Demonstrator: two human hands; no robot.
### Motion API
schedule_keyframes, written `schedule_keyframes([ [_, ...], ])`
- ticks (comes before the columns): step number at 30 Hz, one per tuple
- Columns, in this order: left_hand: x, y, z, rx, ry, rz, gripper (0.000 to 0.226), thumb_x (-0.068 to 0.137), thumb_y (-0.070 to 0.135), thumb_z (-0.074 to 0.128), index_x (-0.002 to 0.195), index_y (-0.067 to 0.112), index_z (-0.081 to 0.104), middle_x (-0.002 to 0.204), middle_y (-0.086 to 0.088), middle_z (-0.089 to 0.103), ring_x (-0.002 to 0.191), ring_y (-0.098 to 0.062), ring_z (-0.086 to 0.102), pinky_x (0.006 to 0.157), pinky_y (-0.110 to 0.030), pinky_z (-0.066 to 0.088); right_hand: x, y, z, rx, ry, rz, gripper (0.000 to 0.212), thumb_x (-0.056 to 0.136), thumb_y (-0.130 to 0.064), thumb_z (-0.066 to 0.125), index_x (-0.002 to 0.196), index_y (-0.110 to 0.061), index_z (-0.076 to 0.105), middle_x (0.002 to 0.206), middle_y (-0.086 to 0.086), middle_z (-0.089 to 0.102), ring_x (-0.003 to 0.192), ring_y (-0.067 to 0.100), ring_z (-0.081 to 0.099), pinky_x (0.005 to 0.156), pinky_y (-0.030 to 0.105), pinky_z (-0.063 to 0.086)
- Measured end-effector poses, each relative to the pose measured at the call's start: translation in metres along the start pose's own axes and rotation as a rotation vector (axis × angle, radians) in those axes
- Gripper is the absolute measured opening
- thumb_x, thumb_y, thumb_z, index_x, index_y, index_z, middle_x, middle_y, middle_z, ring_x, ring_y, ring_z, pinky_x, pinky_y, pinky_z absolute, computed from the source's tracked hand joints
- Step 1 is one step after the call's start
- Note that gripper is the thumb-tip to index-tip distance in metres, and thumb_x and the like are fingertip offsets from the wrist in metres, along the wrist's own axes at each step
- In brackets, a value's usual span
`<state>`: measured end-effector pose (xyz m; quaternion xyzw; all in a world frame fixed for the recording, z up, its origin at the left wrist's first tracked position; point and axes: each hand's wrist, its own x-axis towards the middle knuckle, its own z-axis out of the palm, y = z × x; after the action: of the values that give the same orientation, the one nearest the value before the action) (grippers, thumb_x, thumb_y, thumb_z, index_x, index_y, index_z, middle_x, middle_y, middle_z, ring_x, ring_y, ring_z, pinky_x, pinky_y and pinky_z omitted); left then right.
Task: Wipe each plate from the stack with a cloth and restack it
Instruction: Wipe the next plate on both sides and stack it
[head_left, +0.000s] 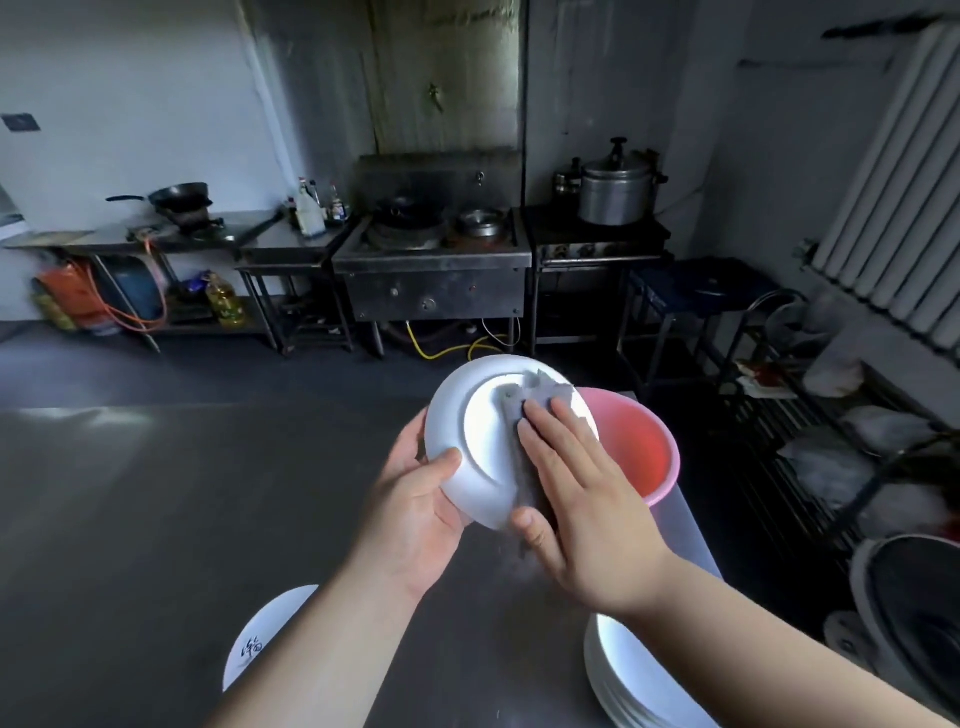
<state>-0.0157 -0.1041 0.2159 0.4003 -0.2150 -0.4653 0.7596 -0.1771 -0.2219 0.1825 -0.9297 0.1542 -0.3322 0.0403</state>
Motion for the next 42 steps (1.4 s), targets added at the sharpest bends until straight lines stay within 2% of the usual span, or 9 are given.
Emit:
schedule_keyframes([
  [3, 0.0, -0.001, -0.004, -0.009, 0.01, -0.014, 0.059, 0.094, -0.003, 0.053, 0.149, 0.017, 0.051, 0.142, -0.017, 0.064, 0.131, -0.038, 0.062, 0.104, -0.055, 0.05, -0.017, -0.008, 0.004, 0.008, 0.059, -0.032, 0.066, 0.106, -0.048, 0.048, 0.15, 0.0, 0.052, 0.164, 0.011, 0.042, 0.158, 0.032, 0.028, 0.127, 0.054, 0.025],
  [5, -0.003, -0.002, -0.004, 0.004, 0.001, -0.03, 0.062, 0.09, -0.001, 0.058, 0.149, 0.018, 0.052, 0.143, -0.016, 0.064, 0.131, -0.037, 0.062, 0.099, -0.052, 0.055, -0.005, 0.002, -0.001, -0.002, 0.066, 0.07, 0.058, 0.105, -0.044, 0.05, 0.148, -0.005, 0.056, 0.162, 0.007, 0.046, 0.156, 0.028, 0.032, 0.125, 0.057, 0.027],
  [11, -0.008, 0.006, -0.003, -0.012, -0.015, 0.017, 0.057, 0.095, -0.002, 0.05, 0.147, 0.02, 0.054, 0.141, -0.01, 0.066, 0.129, -0.032, 0.064, 0.099, -0.049, 0.057, -0.001, 0.001, -0.009, 0.138, 0.05, 0.134, 0.057, 0.106, -0.023, 0.038, 0.16, -0.004, 0.039, 0.171, 0.005, 0.028, 0.161, 0.023, 0.018, 0.129, 0.043, 0.024],
  [17, -0.01, 0.018, -0.011, -0.015, -0.049, -0.044, 0.063, 0.086, -0.001, 0.061, 0.146, 0.018, 0.058, 0.144, -0.016, 0.063, 0.126, -0.034, 0.065, 0.089, -0.041, 0.062, 0.009, 0.015, -0.033, 0.316, 0.002, 0.094, 0.068, 0.094, -0.012, 0.038, 0.162, -0.01, 0.036, 0.171, 0.001, 0.03, 0.16, 0.019, 0.024, 0.128, 0.044, 0.026],
  [22, -0.016, 0.029, -0.012, 0.033, -0.16, -0.055, 0.059, 0.085, 0.001, 0.061, 0.142, 0.017, 0.062, 0.144, -0.018, 0.062, 0.129, -0.036, 0.063, 0.101, -0.042, 0.055, 0.071, 0.031, -0.067, 0.352, -0.138, 0.023, 0.059, 0.097, -0.022, 0.051, 0.156, -0.019, 0.05, 0.159, -0.01, 0.049, 0.151, 0.003, 0.038, 0.124, 0.039, 0.035],
  [28, -0.014, 0.038, -0.016, -0.024, -0.13, 0.004, 0.062, 0.084, 0.0, 0.061, 0.144, 0.012, 0.059, 0.145, -0.021, 0.06, 0.131, -0.038, 0.061, 0.099, -0.041, 0.059, 0.011, -0.007, -0.038, 0.322, 0.154, 0.115, 0.056, 0.104, -0.029, 0.056, 0.156, -0.011, 0.047, 0.167, -0.004, 0.037, 0.157, 0.02, 0.031, 0.126, 0.041, 0.03],
  [33, -0.018, 0.039, -0.015, 0.028, -0.168, -0.022, 0.054, 0.092, -0.007, 0.052, 0.139, 0.016, 0.065, 0.143, -0.02, 0.062, 0.126, -0.035, 0.065, 0.097, -0.04, 0.059, 0.041, 0.009, -0.057, 0.282, 0.06, 0.128, 0.051, 0.104, -0.04, 0.054, 0.15, -0.018, 0.056, 0.157, -0.01, 0.05, 0.148, 0.005, 0.042, 0.119, 0.037, 0.039],
  [38, -0.018, 0.036, -0.003, -0.03, -0.132, 0.032, 0.056, 0.093, -0.004, 0.048, 0.145, 0.016, 0.059, 0.144, -0.017, 0.062, 0.128, -0.035, 0.064, 0.092, -0.042, 0.061, 0.03, -0.007, -0.046, 0.365, 0.171, 0.25, 0.057, 0.107, -0.04, 0.051, 0.159, -0.019, 0.044, 0.167, -0.012, 0.036, 0.154, 0.003, 0.029, 0.125, 0.025, 0.026],
  [42, -0.02, 0.026, -0.001, -0.072, -0.093, 0.013, 0.07, 0.081, -0.001, 0.065, 0.146, 0.023, 0.056, 0.145, -0.012, 0.063, 0.128, -0.034, 0.065, 0.088, -0.046, 0.062, -0.002, -0.036, -0.017, 0.464, 0.281, 0.393, 0.06, 0.106, -0.04, 0.047, 0.162, -0.022, 0.033, 0.17, -0.008, 0.028, 0.158, 0.01, 0.023, 0.127, 0.026, 0.02],
])
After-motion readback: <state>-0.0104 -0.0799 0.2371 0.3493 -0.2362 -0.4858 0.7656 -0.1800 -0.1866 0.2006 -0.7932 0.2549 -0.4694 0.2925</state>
